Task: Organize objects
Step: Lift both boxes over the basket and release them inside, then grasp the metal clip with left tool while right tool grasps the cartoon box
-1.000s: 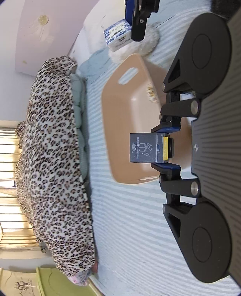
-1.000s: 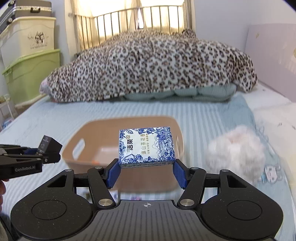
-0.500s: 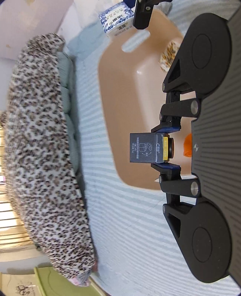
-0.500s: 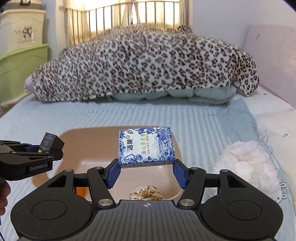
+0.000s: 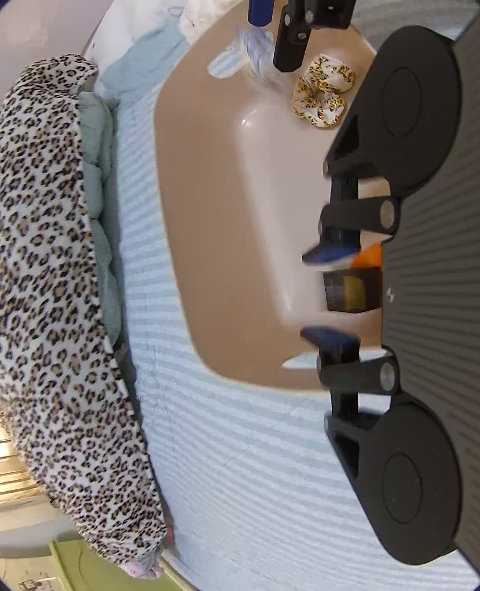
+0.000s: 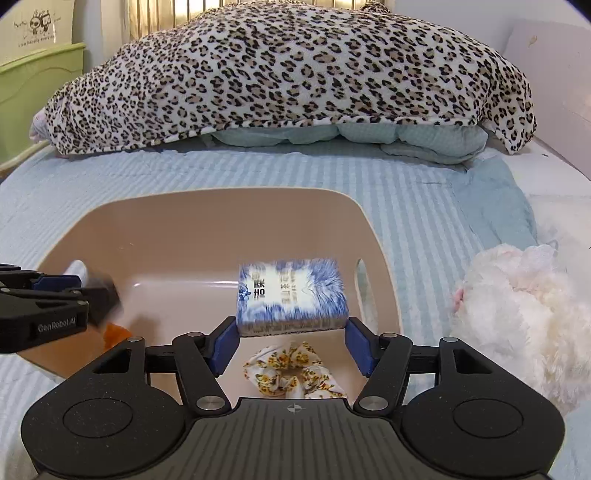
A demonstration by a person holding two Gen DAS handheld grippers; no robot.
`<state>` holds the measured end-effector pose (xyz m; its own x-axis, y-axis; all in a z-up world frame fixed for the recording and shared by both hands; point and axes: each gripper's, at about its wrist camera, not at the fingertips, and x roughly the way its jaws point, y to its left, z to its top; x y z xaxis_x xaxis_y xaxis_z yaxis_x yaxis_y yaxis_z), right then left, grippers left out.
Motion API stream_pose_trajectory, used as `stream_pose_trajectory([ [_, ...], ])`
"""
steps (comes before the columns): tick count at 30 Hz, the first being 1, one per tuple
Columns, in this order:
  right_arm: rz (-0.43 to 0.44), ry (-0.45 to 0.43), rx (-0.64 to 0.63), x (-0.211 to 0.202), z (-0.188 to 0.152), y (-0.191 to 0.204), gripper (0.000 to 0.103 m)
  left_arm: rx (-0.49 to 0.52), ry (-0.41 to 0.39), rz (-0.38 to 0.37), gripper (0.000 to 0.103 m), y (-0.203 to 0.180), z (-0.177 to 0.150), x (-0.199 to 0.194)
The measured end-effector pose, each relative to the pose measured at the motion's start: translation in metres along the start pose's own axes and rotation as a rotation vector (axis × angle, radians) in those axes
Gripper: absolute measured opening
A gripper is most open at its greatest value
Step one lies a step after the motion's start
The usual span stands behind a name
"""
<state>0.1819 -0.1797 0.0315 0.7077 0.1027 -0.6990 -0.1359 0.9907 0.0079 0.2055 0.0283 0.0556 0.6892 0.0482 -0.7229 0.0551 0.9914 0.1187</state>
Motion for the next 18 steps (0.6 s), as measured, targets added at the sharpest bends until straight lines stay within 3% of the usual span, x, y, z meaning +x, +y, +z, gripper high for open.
stream_pose_trajectory([
  [1,0.0,-0.009,-0.008,-0.006,0.0,0.0,0.068,-0.001,-0.015,0.006,0.067,0.001,0.0,-0.006],
  [2,-0.004,-0.02,-0.02,-0.013,-0.001,0.001,0.068,-0.003,-0.033,0.01,0.072,0.002,0.0,-0.014],
  [10,-0.006,-0.056,-0.041,-0.06,-0.014,-0.004,0.075,0.01,-0.079,-0.013,0.075,0.013,-0.011,-0.066],
  [18,0.014,0.03,-0.017,-0.064,-0.054,-0.007,0.075,0.024,-0.037,-0.037,0.079,0.023,-0.049,-0.083],
])
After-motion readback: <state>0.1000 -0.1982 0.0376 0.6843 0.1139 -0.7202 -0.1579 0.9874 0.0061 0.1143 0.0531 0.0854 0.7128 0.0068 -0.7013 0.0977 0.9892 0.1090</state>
